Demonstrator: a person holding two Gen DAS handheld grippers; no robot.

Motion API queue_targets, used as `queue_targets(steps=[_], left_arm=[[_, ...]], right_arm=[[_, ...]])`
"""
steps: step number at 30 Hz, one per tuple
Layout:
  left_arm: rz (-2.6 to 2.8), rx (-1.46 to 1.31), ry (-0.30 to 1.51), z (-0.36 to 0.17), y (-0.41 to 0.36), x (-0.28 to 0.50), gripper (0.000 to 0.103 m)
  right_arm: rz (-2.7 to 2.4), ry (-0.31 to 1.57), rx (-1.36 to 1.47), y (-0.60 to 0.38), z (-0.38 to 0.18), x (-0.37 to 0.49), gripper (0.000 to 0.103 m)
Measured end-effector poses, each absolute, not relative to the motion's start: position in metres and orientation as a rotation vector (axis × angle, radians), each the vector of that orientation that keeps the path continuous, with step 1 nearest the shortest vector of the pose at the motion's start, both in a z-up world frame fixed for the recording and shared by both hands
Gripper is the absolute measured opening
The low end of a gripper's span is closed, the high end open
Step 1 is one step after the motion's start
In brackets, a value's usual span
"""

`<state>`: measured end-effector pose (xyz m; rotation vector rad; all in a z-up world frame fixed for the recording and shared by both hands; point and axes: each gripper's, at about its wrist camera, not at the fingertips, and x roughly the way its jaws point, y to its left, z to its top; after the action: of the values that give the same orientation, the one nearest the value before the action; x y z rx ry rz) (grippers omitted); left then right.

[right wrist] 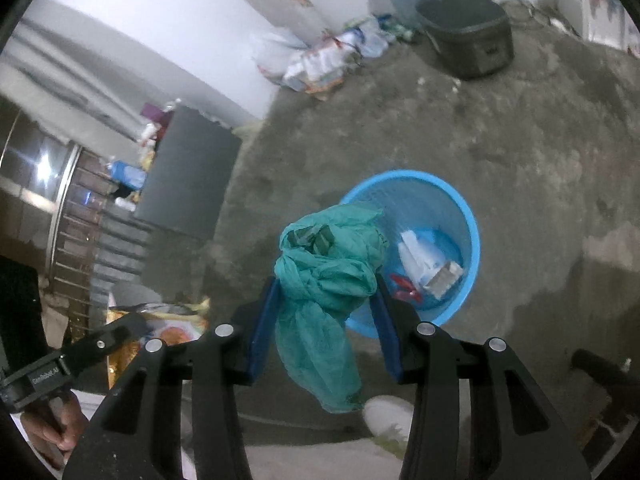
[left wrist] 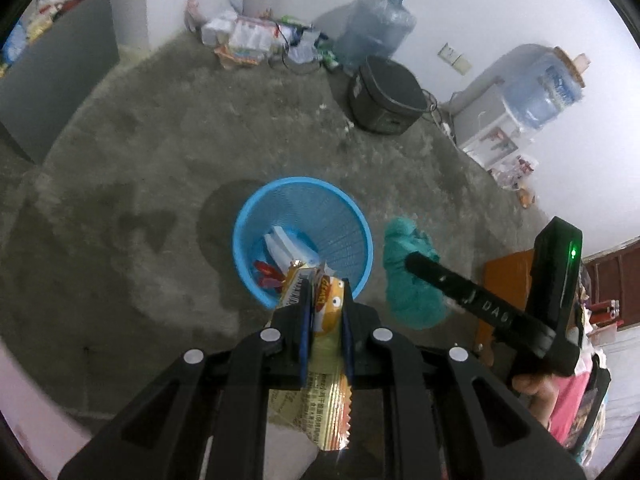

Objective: Collect trash
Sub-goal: 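Open both grippers over the blue wastebasket to drop wrapper and bag, then move both tools back over the table toward the red-and-white snack bag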

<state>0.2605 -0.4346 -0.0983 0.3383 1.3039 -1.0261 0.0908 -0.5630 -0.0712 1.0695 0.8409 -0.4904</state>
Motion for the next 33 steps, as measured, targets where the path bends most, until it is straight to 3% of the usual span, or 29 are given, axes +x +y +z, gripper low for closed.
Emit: queue_targets(steps=[2,4,6,7,15,23,33], left_arm=[[-1.019,0.344,1.314,-0.115,-0.452,0.264,0.016],[-1.029,0.340,1.325,-0.128,-0.467,0.268,0.025],[-1.026,0.332,1.322,-0.144,-0.480,0.272,0.055],[-1.013,0.332,1.317,-0.148,-0.484,0.273,0.057],[-0.955,0.268,1.288,-0.140,-0.473,0.283,0.057],[-0.951,0.232,1.154,-0.042,-0.398,0.286,0.057],[-0.476,0.002,0.829,0.132,-0.114,0.251,0.058]], right_arm=[[-0.500,0.851,1.076,-0.572,-0.081,0.096,0.045],[-0.524,0.872,1.080,-0.585,-0.095,0.104,0.048],[-0.548,0.880,1.092,-0.596,-0.107,0.106,0.068],[-0.588,0.899,1.091,-0.600,-0.112,0.108,0.069],[-0.645,0.866,1.072,-0.598,-0.093,0.085,0.072],[-0.528,0.833,0.996,-0.560,-0.046,0.081,0.072],[-0.104,0.755,0.810,-0.476,0.042,0.116,0.072]])
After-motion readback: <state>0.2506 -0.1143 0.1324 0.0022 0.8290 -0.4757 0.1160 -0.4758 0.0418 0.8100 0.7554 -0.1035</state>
